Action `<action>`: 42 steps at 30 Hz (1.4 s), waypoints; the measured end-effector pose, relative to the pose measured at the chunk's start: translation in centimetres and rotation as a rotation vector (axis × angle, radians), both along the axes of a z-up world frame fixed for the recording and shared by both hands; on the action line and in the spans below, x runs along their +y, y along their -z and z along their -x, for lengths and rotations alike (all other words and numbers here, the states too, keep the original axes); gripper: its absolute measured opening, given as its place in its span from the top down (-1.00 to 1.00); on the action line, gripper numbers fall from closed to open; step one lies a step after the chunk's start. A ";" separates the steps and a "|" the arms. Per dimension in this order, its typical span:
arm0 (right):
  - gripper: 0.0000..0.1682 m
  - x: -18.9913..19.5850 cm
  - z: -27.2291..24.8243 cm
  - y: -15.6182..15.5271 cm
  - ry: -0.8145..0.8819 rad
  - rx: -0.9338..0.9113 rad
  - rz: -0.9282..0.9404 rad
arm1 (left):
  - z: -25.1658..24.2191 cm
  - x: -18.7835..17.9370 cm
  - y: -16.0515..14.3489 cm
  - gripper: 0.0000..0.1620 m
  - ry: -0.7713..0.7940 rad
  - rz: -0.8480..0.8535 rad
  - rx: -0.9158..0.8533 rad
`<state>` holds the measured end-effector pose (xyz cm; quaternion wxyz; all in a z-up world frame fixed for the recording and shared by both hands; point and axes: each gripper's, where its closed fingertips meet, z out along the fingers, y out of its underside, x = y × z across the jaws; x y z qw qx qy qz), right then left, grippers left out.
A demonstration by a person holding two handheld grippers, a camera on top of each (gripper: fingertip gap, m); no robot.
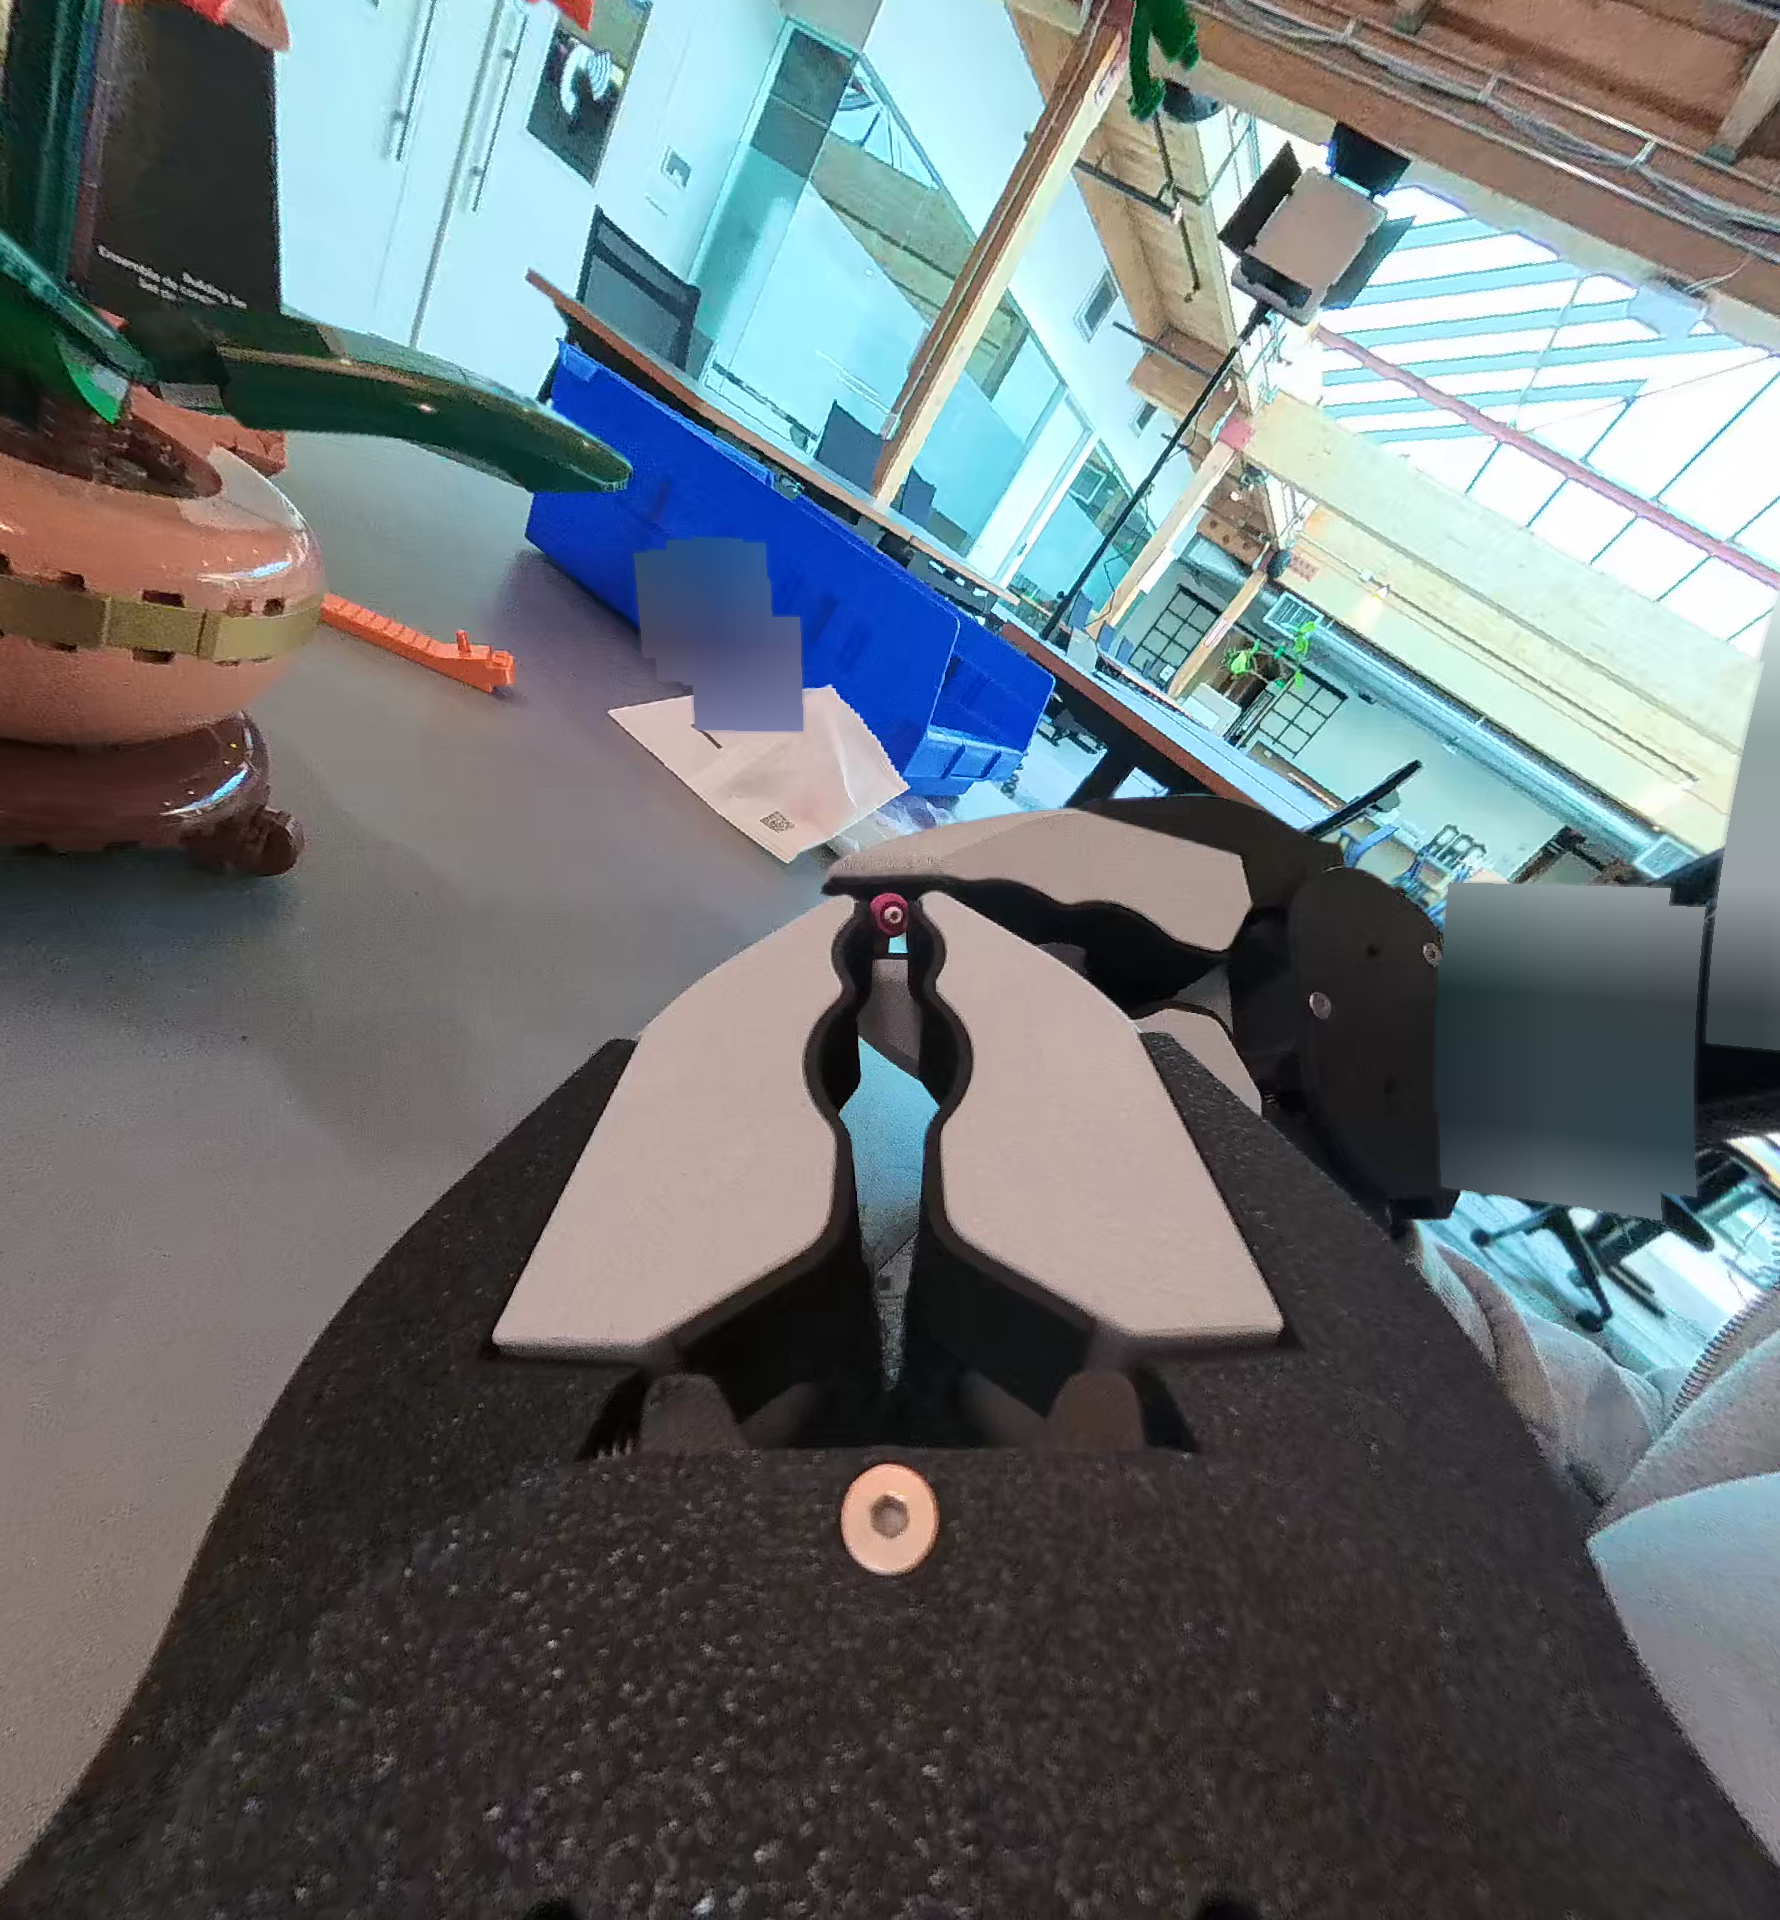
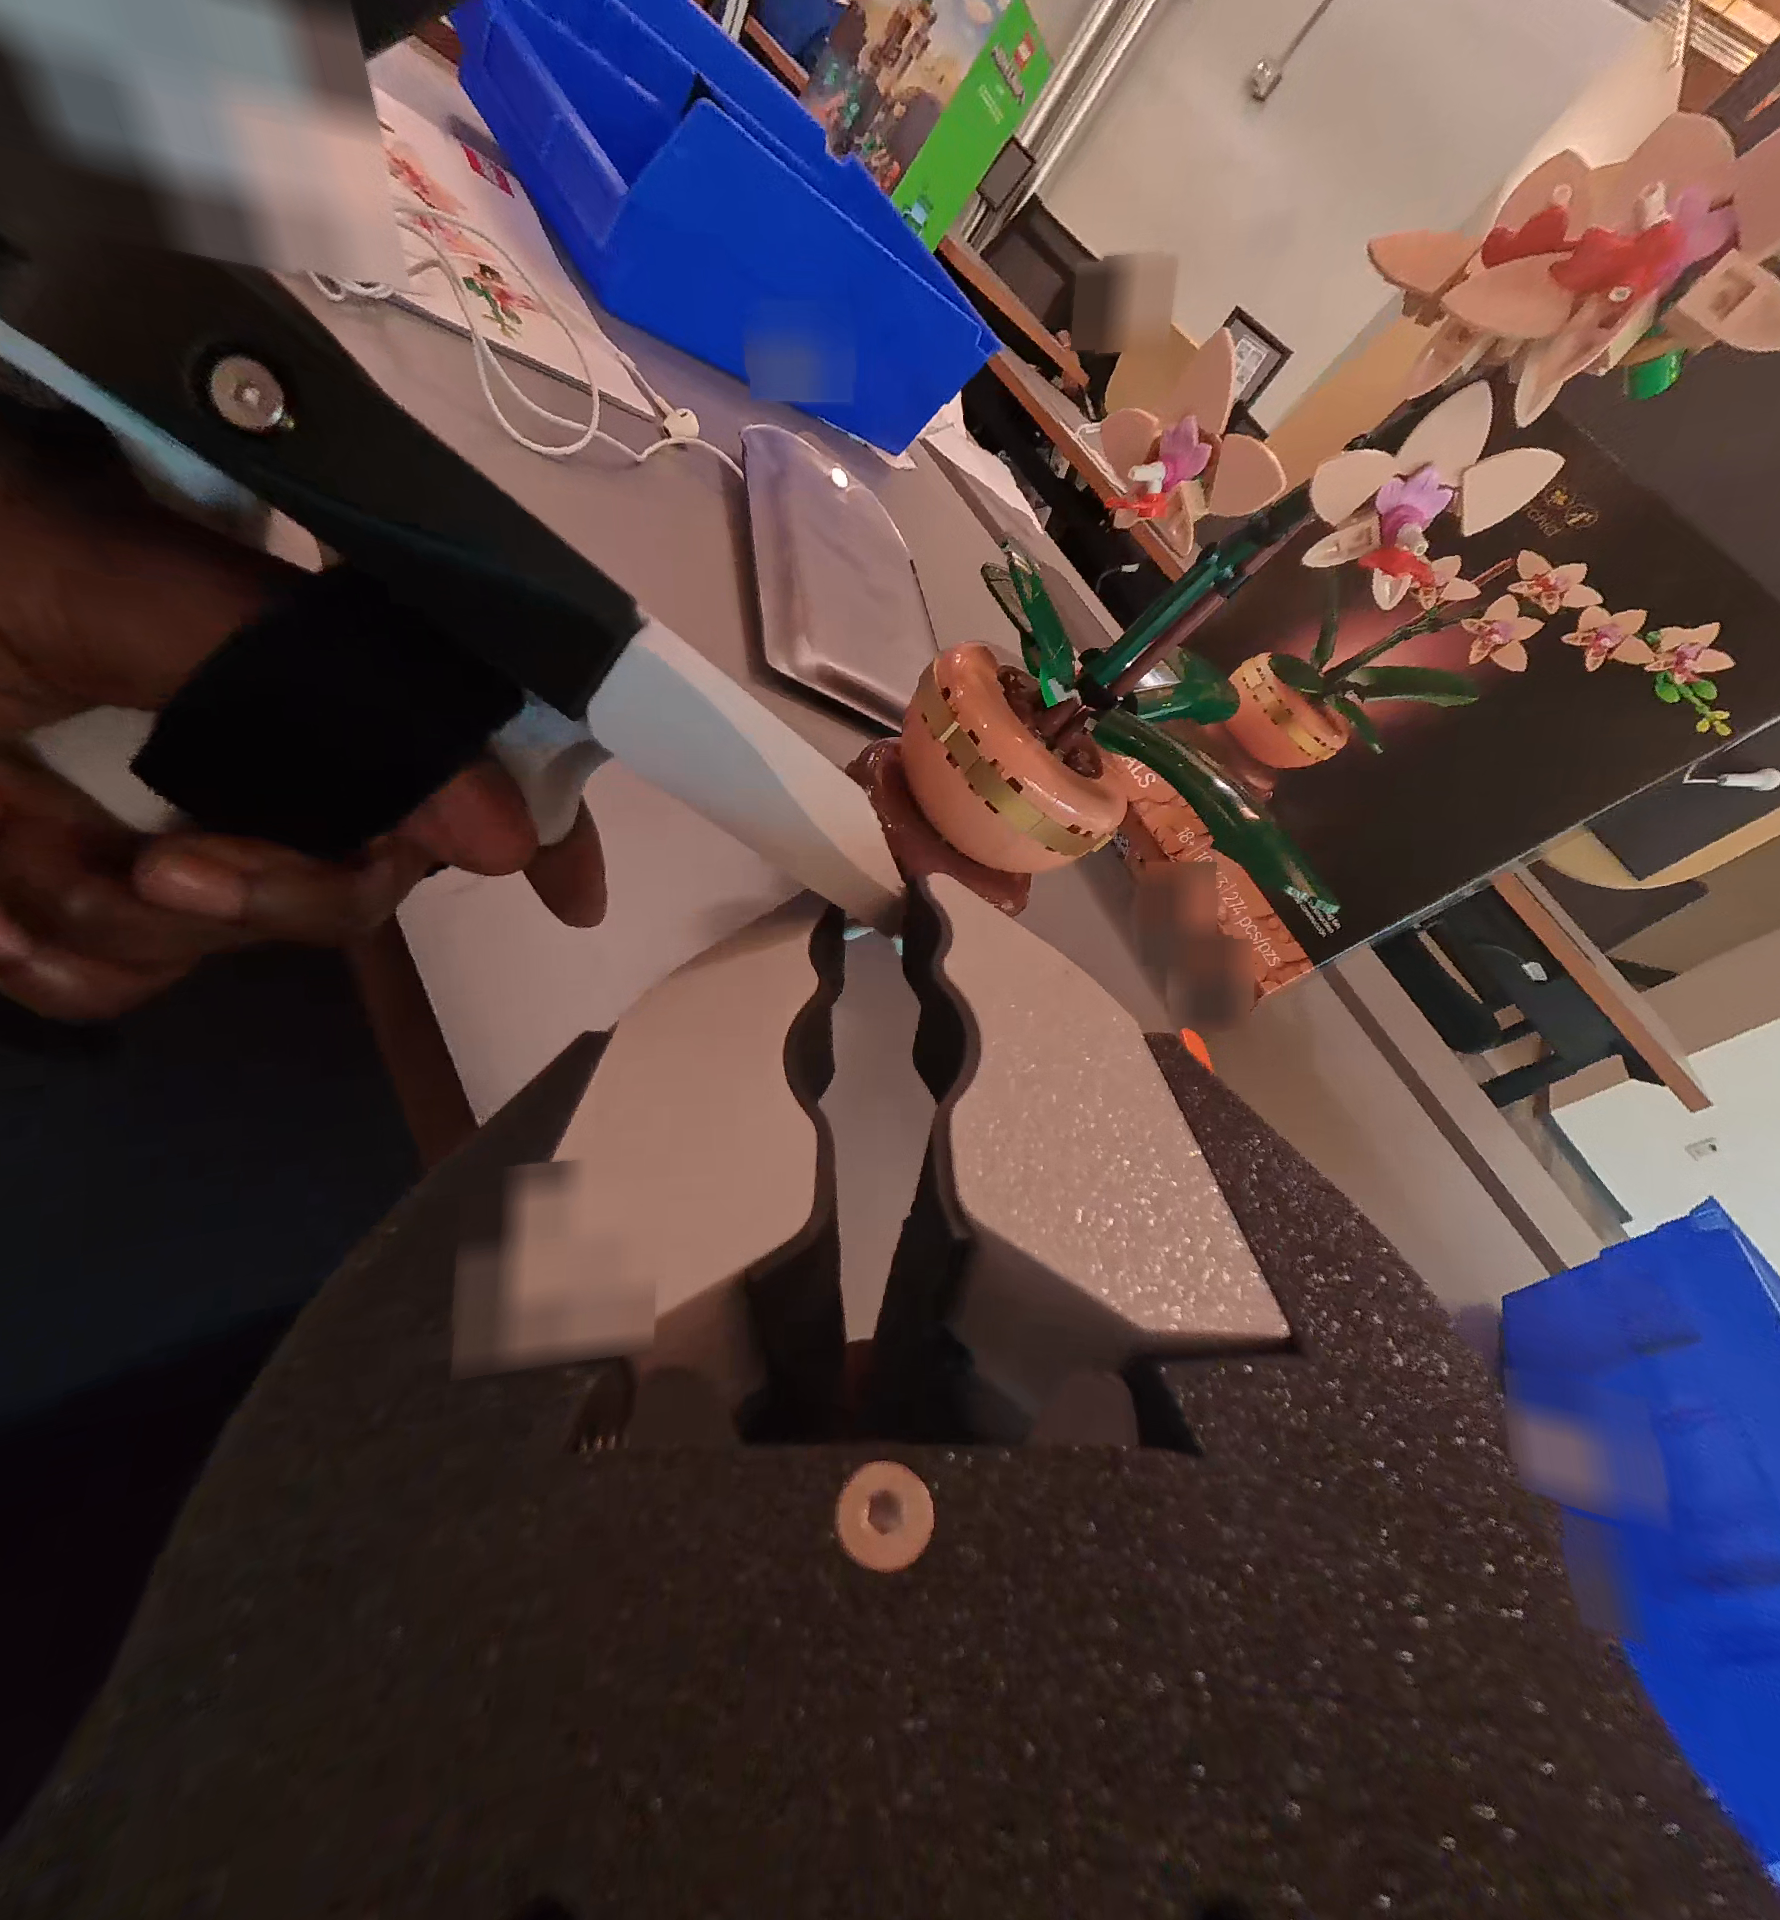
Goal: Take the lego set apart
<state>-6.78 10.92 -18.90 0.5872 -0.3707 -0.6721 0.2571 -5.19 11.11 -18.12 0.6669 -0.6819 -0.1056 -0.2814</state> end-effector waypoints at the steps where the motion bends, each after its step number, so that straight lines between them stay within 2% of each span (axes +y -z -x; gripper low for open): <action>1: 0.88 0.0 0.0 0.1 0.002 0.001 0.000 | 0.0 0.0 0.1 0.93 -0.007 0.010 0.016; 5: 0.88 0.2 0.1 0.2 0.030 -0.017 0.014 | 0.2 0.0 0.0 0.94 -0.054 0.019 0.147; 13: 0.89 0.7 1.4 -0.2 0.096 0.009 -0.022 | 1.7 -0.1 -0.6 0.94 -0.172 -0.015 0.168; 21: 0.88 0.2 2.9 3.1 0.037 -0.144 0.061 | 3.2 -1.1 2.1 0.94 -0.235 0.106 0.237; 22: 0.88 0.1 3.0 3.1 0.030 -0.149 0.072 | 3.3 -1.4 2.0 0.94 -0.252 0.106 0.320; 23: 0.92 0.9 3.2 3.6 0.073 -0.181 0.076 | 3.3 -2.0 1.0 1.00 -0.293 0.058 0.475; 24: 0.91 5.7 1.8 6.6 0.298 -0.385 -0.030 | 3.6 -3.3 -2.2 1.00 -0.386 -0.082 0.575; 25: 0.91 8.3 1.2 6.2 0.351 -0.359 -0.013 | 3.7 -3.8 -3.2 1.00 -0.395 -0.080 0.619; 26: 0.90 6.9 1.8 3.7 0.236 -0.225 0.250 | 4.2 -3.7 -2.3 1.00 -0.372 -0.032 0.586; 27: 0.90 5.1 2.4 0.4 0.139 -0.110 0.358 | 5.0 -3.4 -0.7 1.00 -0.338 0.010 0.486; 28: 0.90 5.0 2.6 -0.3 0.165 -0.117 0.182 | 5.9 -3.4 -0.2 1.00 -0.329 0.003 0.383; 29: 0.90 4.5 2.9 0.2 0.145 -0.124 0.105 | 6.4 -3.4 -0.4 1.00 -0.322 -0.009 0.334; 31: 0.89 3.9 2.7 1.0 0.087 -0.102 0.242 | 6.6 -3.2 -0.8 1.00 -0.301 -0.012 0.336; 34: 0.89 4.5 1.8 -0.2 0.109 -0.031 0.207 | 5.9 -2.6 -1.2 1.00 -0.244 -0.029 0.291; 37: 0.89 4.1 1.3 -1.6 0.128 0.001 0.080 | 4.2 -1.6 -1.6 1.00 -0.187 -0.050 0.317; 42: 0.89 1.9 0.8 -2.3 0.139 -0.033 -0.231 | 1.8 -0.3 -2.9 0.91 -0.140 -0.053 0.501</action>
